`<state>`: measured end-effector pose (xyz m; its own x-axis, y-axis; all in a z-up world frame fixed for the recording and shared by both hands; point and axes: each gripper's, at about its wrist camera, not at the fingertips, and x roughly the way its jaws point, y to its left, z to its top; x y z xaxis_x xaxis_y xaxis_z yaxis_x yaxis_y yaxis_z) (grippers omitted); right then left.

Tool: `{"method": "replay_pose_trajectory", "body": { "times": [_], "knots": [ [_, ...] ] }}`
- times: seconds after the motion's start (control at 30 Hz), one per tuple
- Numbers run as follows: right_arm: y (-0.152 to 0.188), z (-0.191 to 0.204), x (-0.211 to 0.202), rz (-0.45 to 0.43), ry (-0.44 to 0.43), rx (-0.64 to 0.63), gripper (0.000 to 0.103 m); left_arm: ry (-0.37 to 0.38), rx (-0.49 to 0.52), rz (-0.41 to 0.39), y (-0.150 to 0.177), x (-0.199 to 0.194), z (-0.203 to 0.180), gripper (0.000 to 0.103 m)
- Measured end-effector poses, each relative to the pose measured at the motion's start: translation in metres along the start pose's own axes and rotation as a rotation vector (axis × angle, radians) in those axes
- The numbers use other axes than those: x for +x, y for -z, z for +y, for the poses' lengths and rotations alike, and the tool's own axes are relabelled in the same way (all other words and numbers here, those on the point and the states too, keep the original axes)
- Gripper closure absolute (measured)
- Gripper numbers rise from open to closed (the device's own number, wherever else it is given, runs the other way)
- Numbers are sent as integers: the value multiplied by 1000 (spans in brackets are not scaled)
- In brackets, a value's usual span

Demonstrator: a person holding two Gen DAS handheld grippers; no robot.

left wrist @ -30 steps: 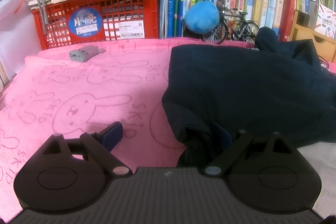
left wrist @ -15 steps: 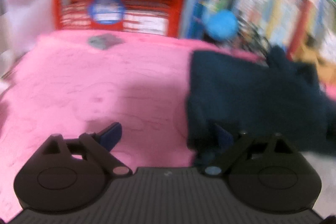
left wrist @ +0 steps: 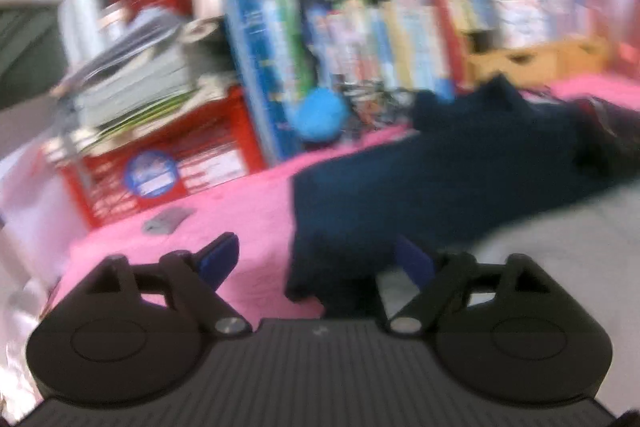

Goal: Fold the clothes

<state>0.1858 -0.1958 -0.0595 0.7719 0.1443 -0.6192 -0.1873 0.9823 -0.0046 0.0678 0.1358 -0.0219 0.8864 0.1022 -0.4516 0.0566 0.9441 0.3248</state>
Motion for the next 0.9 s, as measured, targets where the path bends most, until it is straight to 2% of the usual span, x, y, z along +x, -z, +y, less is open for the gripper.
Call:
{"method": "replay_pose_trajectory", "body": {
  "times": [0.07, 0.13, 0.23, 0.37, 0.5, 0.63, 0.73, 0.8, 0.9],
  "knots": [
    [-2, 5, -6, -26, 6, -6, 3, -56, 31, 41, 0, 11, -2, 15],
    [-4, 9, -15, -61, -1, -2, 4, -90, -13, 91, 0, 29, 6, 14],
    [-11, 13, -31, -110, -78, 46, 3, -133, -61, 156, 2, 54, 16, 14],
    [-19, 22, -40, -137, -74, -11, 2, -207, 1, 158, 18, 51, 20, 13],
    [-15, 26, -26, -94, -13, -44, 2, -208, 13, 162, 26, 42, 30, 13],
    [-4, 20, -7, -15, 39, -35, 2, -227, 38, 160, 25, 26, 34, 14],
    [-5, 12, -15, -9, 23, 6, 2, -189, -30, 77, 11, 4, 40, 14],
    [-10, 12, -26, -51, -13, 22, 2, -107, -121, 22, -5, -4, 43, 14],
    [-22, 22, -35, -118, -113, 42, 2, 22, -211, 4, -28, 9, 37, 14]
  ]
}}
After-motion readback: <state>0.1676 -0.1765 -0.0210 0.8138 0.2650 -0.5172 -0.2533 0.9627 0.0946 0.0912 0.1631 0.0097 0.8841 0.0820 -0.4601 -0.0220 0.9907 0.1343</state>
